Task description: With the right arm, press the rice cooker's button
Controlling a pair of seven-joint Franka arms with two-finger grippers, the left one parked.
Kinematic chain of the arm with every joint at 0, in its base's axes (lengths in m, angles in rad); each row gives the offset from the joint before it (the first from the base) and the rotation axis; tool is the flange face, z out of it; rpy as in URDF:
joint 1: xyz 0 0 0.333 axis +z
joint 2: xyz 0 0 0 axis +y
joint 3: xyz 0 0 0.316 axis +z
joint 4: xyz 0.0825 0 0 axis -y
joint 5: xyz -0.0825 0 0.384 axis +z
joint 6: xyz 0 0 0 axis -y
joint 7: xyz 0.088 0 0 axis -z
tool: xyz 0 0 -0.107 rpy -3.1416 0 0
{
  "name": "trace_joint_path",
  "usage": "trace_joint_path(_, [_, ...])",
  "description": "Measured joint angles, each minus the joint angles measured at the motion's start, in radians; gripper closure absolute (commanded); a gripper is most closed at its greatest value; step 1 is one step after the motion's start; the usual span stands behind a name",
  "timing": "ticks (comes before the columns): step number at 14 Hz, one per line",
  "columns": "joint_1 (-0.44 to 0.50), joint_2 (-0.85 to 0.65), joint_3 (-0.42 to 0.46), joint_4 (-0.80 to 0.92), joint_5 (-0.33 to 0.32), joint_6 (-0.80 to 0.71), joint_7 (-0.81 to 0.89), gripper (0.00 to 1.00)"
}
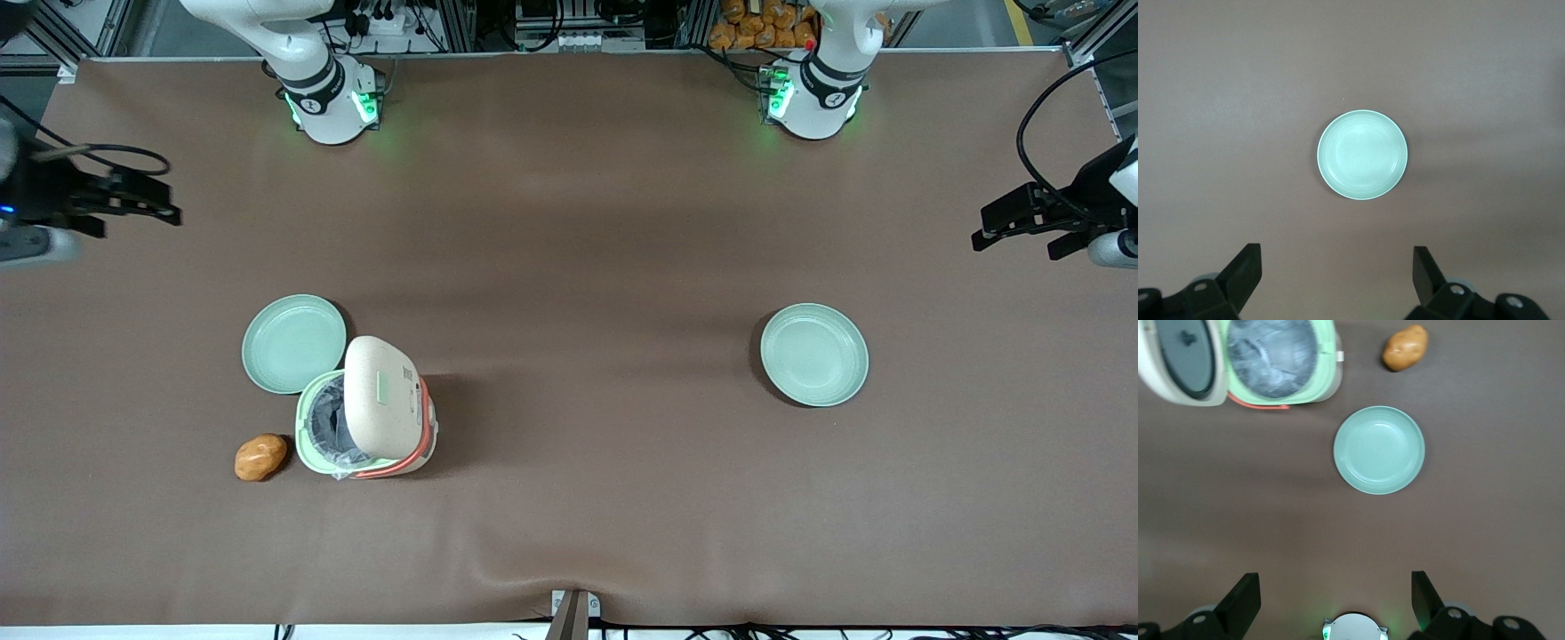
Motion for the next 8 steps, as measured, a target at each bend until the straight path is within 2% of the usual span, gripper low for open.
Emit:
trace_joint_path(4, [-0.013, 0.000, -0.061, -0.007, -0.017, 0.000, -0.062, 0.00])
trace_joint_path(8, [-0.010, -0.006, -0.056, -0.008, -0.039, 0.000, -0.065, 0.00])
